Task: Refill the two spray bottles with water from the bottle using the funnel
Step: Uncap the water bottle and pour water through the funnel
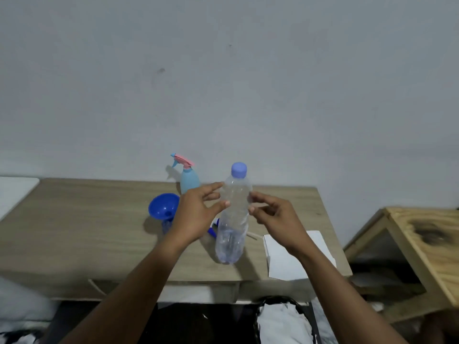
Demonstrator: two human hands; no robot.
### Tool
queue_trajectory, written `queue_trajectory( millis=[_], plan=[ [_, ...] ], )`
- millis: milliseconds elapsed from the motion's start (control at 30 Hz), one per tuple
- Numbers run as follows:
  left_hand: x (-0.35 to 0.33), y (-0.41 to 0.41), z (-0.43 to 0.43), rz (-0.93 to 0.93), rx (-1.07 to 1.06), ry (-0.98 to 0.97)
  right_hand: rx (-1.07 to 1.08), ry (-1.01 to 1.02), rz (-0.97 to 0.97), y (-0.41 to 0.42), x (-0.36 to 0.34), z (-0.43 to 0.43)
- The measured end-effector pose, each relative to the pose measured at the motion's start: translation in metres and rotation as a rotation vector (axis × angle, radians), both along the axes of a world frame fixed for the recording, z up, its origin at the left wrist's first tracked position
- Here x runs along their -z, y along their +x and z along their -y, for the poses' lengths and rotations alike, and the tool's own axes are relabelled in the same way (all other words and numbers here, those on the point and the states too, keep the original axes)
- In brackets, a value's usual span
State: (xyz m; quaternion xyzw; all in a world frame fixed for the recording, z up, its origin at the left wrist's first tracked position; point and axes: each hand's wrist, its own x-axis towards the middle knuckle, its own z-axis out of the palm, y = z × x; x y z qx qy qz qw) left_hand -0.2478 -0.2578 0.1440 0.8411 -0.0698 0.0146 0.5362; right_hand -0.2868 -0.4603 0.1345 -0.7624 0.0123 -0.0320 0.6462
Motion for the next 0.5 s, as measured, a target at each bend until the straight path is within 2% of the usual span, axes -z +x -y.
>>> queue_trajectory(
  millis=[200, 400, 500],
  plan=[
    [0.021, -0.028, -0.008, -0.033, 0.01, 0.01, -0.071, -0.058, -0.017, -0.026, 0.026, 0.0],
    [0.024, -0.04, -0.016, -0.005, 0.016, 0.042, 0.022, -0.045, 0.05, -0.029, 0.047, -0.008],
    [0.018, -0.04, -0.016, 0.041, -0.004, 0.068, 0.004, -0.128, 0.032, -0.025, 0.055, -0.018]
  ],
)
